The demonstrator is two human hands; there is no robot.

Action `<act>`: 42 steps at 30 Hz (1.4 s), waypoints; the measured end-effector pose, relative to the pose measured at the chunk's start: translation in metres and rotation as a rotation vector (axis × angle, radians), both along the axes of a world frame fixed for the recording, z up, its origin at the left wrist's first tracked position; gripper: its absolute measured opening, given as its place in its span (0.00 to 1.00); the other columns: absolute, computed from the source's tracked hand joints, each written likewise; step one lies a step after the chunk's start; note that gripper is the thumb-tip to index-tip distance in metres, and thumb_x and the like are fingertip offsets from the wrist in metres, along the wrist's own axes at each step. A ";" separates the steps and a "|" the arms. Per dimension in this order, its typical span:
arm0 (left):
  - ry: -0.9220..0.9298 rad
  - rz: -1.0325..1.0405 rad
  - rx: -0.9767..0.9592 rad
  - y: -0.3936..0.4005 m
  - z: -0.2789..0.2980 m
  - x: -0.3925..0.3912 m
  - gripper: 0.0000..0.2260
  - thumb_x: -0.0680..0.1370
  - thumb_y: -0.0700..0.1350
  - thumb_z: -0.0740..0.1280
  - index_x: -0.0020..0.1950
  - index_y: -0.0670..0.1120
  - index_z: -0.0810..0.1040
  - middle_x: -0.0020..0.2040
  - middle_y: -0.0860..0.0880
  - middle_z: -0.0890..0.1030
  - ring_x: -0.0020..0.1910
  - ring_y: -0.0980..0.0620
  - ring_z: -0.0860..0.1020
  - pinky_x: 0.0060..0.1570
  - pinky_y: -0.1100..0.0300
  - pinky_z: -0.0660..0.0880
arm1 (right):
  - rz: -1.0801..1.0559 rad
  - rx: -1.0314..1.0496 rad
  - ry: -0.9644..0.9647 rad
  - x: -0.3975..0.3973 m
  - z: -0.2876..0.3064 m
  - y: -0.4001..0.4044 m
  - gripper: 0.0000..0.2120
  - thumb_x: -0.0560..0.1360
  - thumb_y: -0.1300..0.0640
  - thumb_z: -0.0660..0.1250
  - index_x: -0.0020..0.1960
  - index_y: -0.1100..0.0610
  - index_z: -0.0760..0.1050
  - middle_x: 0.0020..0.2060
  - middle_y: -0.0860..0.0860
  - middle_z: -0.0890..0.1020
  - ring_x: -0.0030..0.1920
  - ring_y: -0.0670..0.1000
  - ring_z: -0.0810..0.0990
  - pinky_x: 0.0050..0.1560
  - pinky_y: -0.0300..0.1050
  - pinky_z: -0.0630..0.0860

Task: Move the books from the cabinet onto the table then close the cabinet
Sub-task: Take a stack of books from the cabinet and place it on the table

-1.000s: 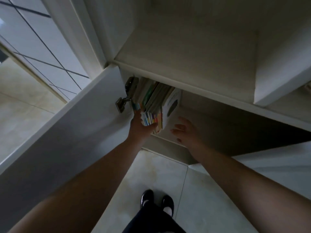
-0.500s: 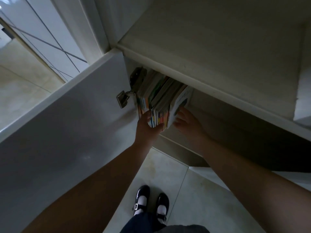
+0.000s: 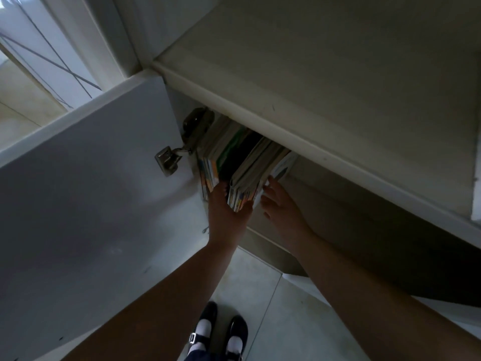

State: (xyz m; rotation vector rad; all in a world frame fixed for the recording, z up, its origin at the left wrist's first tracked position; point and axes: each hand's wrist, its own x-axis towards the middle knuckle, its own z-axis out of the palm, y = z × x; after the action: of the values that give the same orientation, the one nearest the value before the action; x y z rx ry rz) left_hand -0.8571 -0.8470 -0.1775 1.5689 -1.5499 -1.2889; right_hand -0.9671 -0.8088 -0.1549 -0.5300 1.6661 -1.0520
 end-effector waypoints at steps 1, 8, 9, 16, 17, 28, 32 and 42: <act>0.030 0.003 0.001 0.003 -0.002 -0.002 0.23 0.69 0.42 0.73 0.62 0.49 0.70 0.56 0.54 0.76 0.56 0.54 0.76 0.51 0.67 0.73 | -0.014 -0.010 0.009 0.001 -0.003 0.003 0.27 0.80 0.66 0.55 0.75 0.47 0.59 0.73 0.51 0.66 0.73 0.49 0.65 0.67 0.45 0.65; 0.151 0.038 -0.119 -0.001 -0.030 -0.028 0.29 0.69 0.47 0.75 0.67 0.49 0.68 0.58 0.58 0.74 0.56 0.62 0.73 0.50 0.77 0.69 | -0.030 -0.140 0.085 -0.005 -0.025 0.014 0.27 0.80 0.67 0.55 0.64 0.35 0.63 0.72 0.49 0.68 0.71 0.47 0.68 0.71 0.50 0.66; 0.150 0.045 -0.116 -0.001 -0.035 -0.029 0.30 0.69 0.47 0.76 0.67 0.48 0.68 0.58 0.56 0.74 0.57 0.59 0.74 0.52 0.72 0.72 | -0.025 -0.160 0.086 -0.004 -0.029 0.017 0.27 0.80 0.67 0.54 0.67 0.37 0.62 0.71 0.47 0.69 0.70 0.45 0.68 0.68 0.43 0.70; 0.167 0.142 -0.101 0.000 -0.066 -0.038 0.37 0.61 0.60 0.76 0.67 0.56 0.65 0.62 0.52 0.78 0.60 0.53 0.77 0.59 0.49 0.76 | 0.021 -0.246 0.054 -0.006 -0.056 0.024 0.33 0.77 0.75 0.51 0.77 0.53 0.51 0.74 0.54 0.64 0.73 0.50 0.65 0.56 0.27 0.71; 0.164 0.150 -0.106 -0.001 -0.067 -0.039 0.36 0.62 0.59 0.76 0.66 0.56 0.66 0.62 0.53 0.78 0.59 0.53 0.78 0.59 0.50 0.76 | 0.042 -0.247 0.058 -0.008 -0.059 0.022 0.33 0.77 0.75 0.51 0.76 0.52 0.50 0.75 0.53 0.63 0.73 0.50 0.64 0.61 0.33 0.70; 0.119 0.134 -0.123 -0.012 -0.058 -0.033 0.31 0.64 0.52 0.77 0.64 0.50 0.72 0.54 0.51 0.82 0.51 0.52 0.81 0.52 0.60 0.76 | -0.032 -0.071 0.158 -0.056 -0.084 0.013 0.40 0.73 0.58 0.68 0.77 0.50 0.49 0.72 0.48 0.64 0.70 0.48 0.65 0.69 0.42 0.64; 0.228 0.086 0.010 -0.010 -0.052 -0.023 0.29 0.63 0.53 0.77 0.62 0.53 0.74 0.53 0.55 0.83 0.50 0.56 0.82 0.52 0.50 0.80 | -0.108 0.011 0.108 -0.065 -0.087 0.023 0.38 0.75 0.60 0.67 0.77 0.50 0.49 0.74 0.53 0.64 0.72 0.54 0.66 0.61 0.43 0.66; 0.269 -0.188 0.421 0.053 -0.028 0.033 0.19 0.67 0.41 0.76 0.57 0.49 0.78 0.49 0.49 0.85 0.47 0.50 0.84 0.53 0.46 0.79 | -0.003 0.203 -0.311 -0.085 -0.087 0.107 0.33 0.67 0.43 0.70 0.70 0.48 0.68 0.66 0.52 0.77 0.63 0.54 0.77 0.64 0.58 0.73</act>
State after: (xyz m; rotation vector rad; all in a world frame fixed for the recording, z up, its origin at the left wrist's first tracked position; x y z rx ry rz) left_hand -0.8241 -0.7943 -0.2052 1.4314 -1.3377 -1.9451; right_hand -1.0522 -0.7023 -0.2415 -0.2182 1.4753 -0.9028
